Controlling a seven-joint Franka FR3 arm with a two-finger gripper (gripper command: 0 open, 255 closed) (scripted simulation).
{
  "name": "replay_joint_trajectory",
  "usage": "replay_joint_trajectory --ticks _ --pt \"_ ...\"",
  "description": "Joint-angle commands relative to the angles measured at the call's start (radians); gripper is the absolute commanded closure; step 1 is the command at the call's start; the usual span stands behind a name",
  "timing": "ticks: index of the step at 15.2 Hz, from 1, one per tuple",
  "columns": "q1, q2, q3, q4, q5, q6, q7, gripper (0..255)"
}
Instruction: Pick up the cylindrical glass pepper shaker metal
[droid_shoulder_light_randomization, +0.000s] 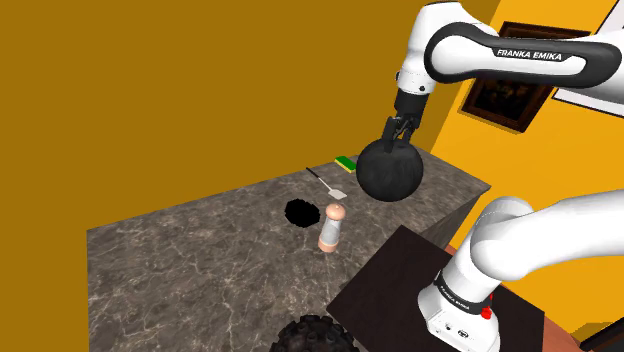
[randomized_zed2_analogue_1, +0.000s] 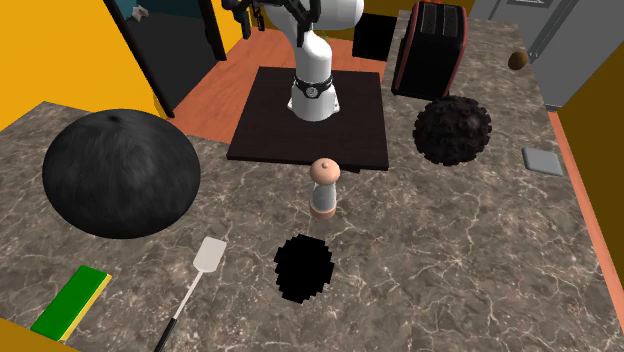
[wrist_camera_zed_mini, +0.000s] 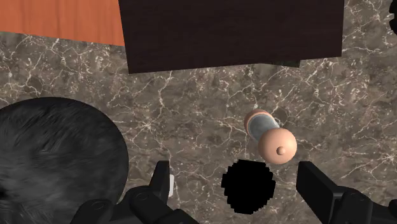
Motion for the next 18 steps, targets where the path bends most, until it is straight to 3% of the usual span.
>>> replay_joint_trajectory --ticks 1,10,18 --pt "0.000 0.000 0.000 0.000 0.000 0.000 0.000 0" --pt "0.042 0.243 0.047 -0.065 0.063 0.233 0.086 0" --pt "0.080 0.523 0.086 -0.041 0.117 0.425 0.144 0"
